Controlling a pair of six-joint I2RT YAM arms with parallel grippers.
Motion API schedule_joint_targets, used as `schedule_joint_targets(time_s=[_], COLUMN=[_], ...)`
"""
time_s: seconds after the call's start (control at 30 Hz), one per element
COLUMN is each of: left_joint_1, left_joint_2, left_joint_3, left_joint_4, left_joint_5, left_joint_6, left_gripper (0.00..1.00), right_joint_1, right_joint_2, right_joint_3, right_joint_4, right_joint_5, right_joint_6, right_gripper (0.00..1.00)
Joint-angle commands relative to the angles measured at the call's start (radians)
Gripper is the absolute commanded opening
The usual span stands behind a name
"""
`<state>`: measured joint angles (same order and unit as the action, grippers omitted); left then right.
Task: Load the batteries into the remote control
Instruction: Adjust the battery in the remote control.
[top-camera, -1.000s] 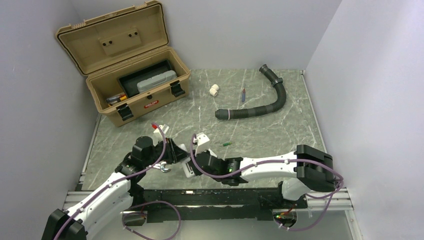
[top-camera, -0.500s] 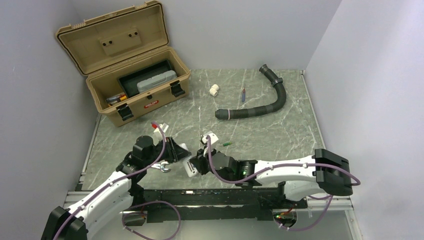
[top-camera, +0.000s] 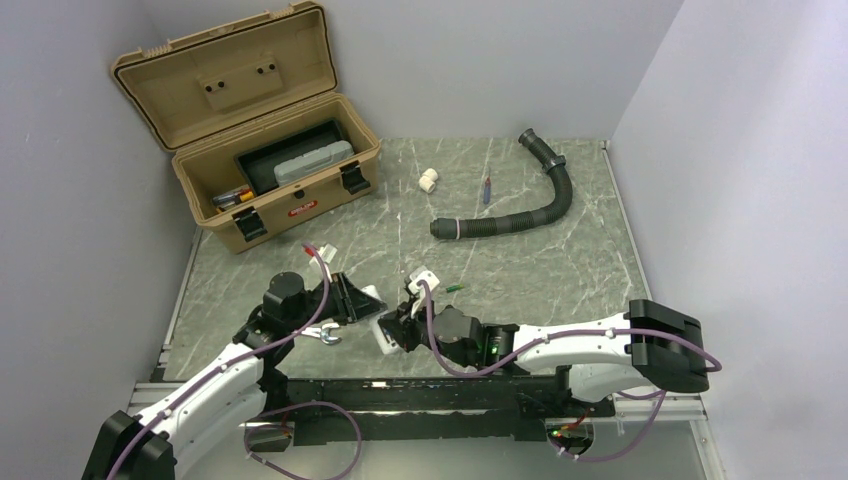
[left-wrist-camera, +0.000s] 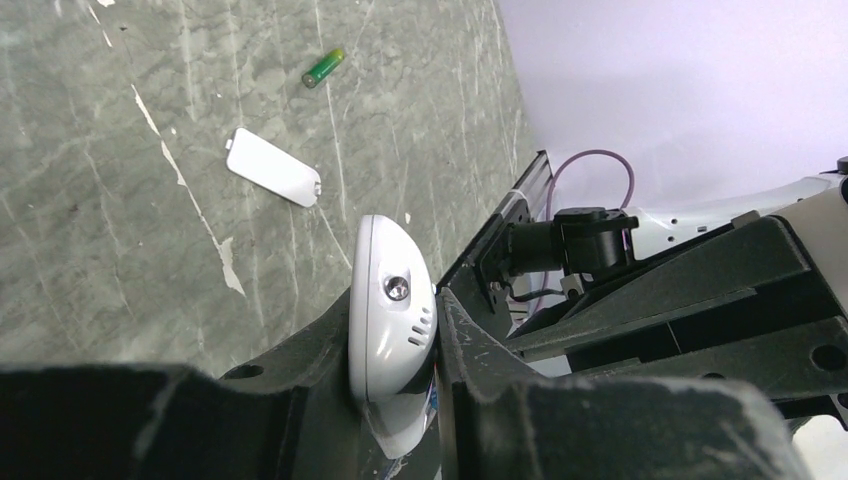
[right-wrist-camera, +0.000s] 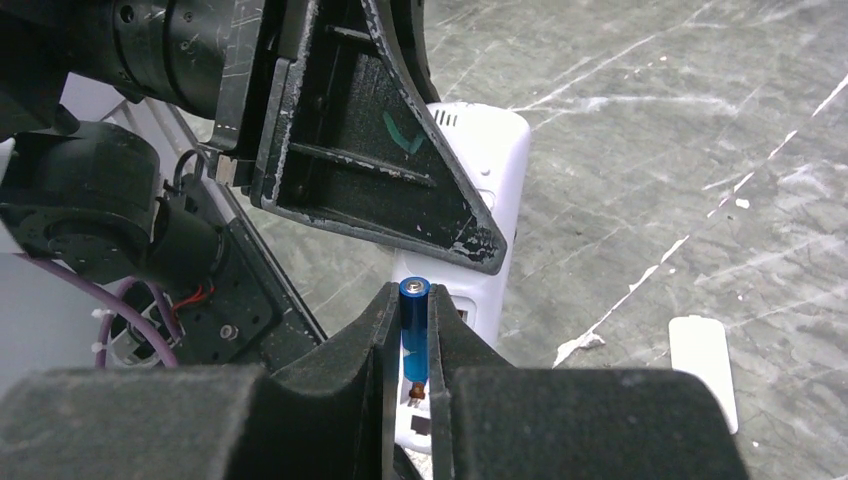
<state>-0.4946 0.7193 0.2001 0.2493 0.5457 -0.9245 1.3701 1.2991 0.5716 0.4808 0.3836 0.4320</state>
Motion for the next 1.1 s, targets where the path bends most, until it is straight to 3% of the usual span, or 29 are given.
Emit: schedule_joint_targets(time_s=[0.0,0.7,1.07], left_joint_1=[-0.003,-0.003,-0.002], left_joint_2=[-0.008,-0.026,-0.034], left_joint_3=[0.008,0.019,0.027], left_joint_4=[0.069,0.08,0.073], left_joint_5=[0.045,0.067,0.063], left_joint_6=[-0.015,-0.039,-0.045], left_gripper=[0.0,0.0,0.0], right_joint_1=[0.0,0.004,0.03], right_joint_2=[-0.022,-0.027,-0.041], right_joint_3=[-0.011,-0.072,-0.084], right_joint_4=[0.101,0.13,0.061], right_joint_5=[-0.024,-0.014,0.002], right_joint_6=[-0.067,-0.13,-0.142], right_gripper=[0.03,0.04,0.04])
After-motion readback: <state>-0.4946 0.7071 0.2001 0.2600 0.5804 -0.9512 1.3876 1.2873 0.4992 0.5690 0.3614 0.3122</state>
